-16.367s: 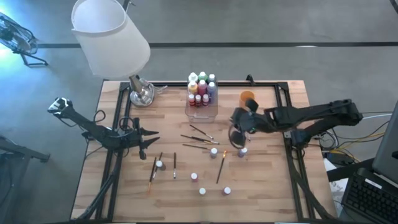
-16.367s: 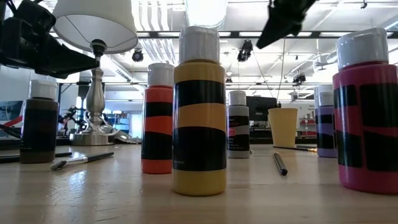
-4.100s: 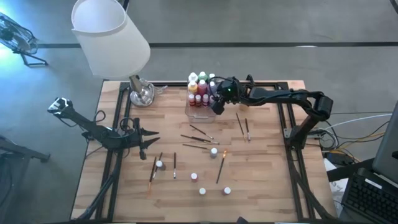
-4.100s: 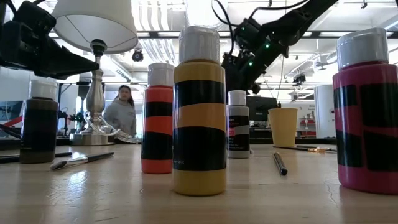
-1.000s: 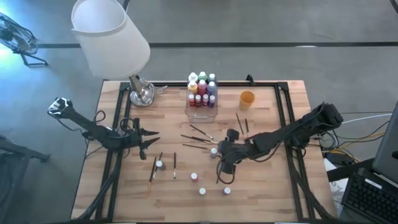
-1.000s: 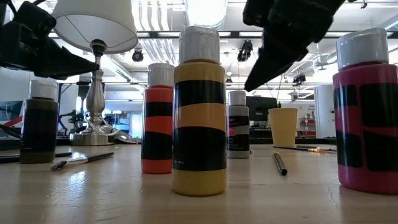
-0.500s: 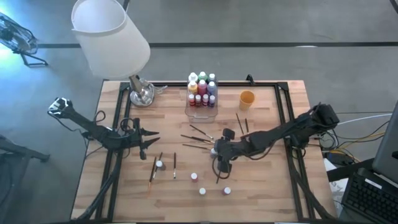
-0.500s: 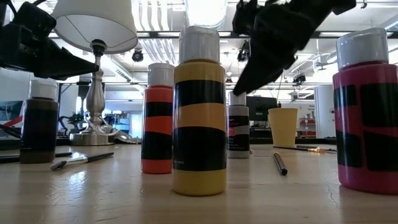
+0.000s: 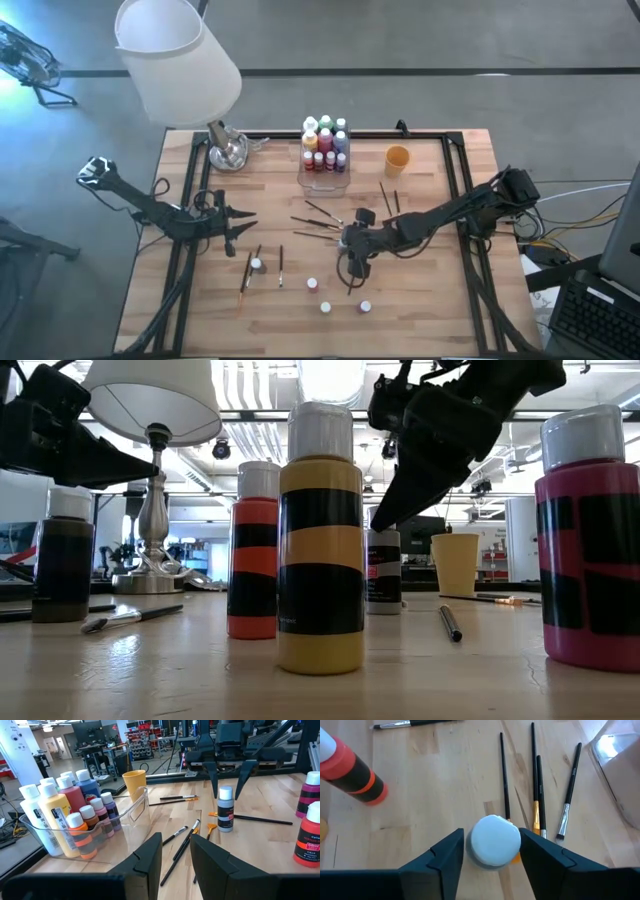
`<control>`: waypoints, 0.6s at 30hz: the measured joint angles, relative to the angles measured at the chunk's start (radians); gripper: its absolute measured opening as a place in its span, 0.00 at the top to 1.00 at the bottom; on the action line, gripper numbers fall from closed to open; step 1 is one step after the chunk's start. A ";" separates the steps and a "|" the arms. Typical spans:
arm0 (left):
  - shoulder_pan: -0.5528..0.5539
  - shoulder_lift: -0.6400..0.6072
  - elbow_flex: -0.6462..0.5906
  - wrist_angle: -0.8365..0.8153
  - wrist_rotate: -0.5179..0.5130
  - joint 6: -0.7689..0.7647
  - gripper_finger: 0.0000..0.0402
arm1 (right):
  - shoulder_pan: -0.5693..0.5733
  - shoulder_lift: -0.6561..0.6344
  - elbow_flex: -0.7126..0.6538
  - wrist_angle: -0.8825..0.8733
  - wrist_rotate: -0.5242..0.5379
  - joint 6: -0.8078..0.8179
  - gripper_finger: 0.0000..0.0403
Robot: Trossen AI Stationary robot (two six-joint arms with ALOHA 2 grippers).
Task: Pick & Place Paint Supplies
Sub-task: Put the small gray paint bottle into the bin
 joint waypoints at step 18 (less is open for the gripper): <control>0.000 0.000 0.000 -0.001 0.000 0.000 0.73 | -0.004 -0.025 0.000 -0.013 -0.001 -0.008 0.70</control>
